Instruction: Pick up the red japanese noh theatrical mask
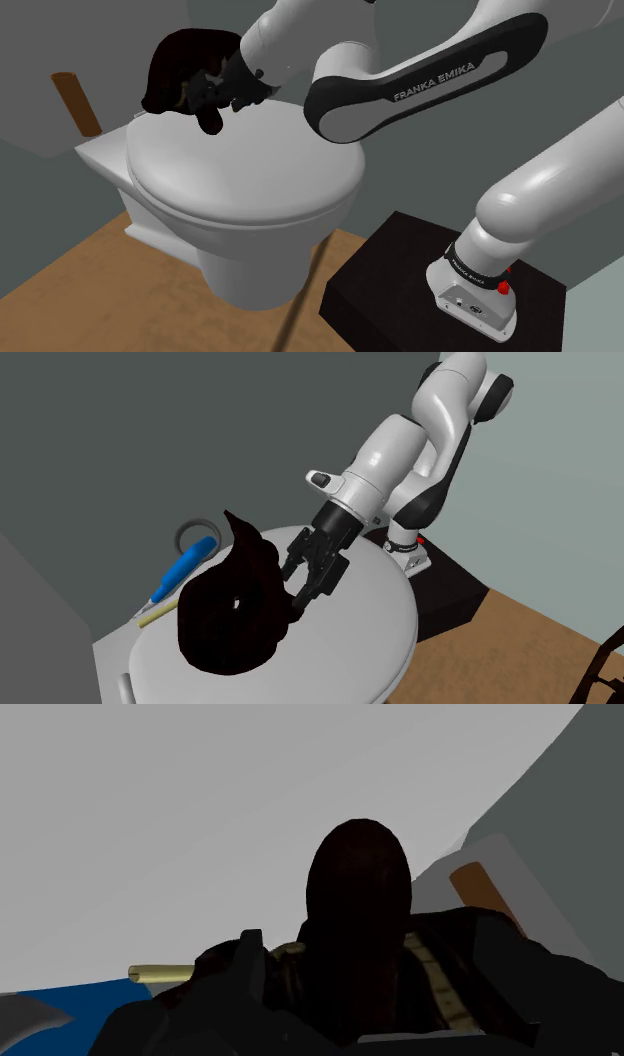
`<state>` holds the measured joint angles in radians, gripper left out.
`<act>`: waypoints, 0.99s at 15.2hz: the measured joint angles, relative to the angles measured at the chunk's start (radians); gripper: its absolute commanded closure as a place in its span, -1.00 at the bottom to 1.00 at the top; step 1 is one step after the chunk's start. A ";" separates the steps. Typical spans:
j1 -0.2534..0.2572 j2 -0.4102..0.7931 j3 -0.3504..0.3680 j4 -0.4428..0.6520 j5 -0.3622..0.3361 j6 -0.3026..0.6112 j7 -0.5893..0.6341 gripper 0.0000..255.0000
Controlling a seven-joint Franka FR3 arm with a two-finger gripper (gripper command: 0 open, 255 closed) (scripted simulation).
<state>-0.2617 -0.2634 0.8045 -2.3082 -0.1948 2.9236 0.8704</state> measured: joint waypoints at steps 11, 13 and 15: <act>-0.038 0.011 0.034 -0.018 -0.036 0.037 0.032 1.00; -0.037 0.010 0.033 -0.018 -0.035 0.036 0.032 1.00; -0.016 0.003 0.016 -0.013 -0.016 0.018 0.018 1.00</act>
<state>-0.2782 -0.2601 0.8205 -2.3208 -0.2113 2.9417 0.8880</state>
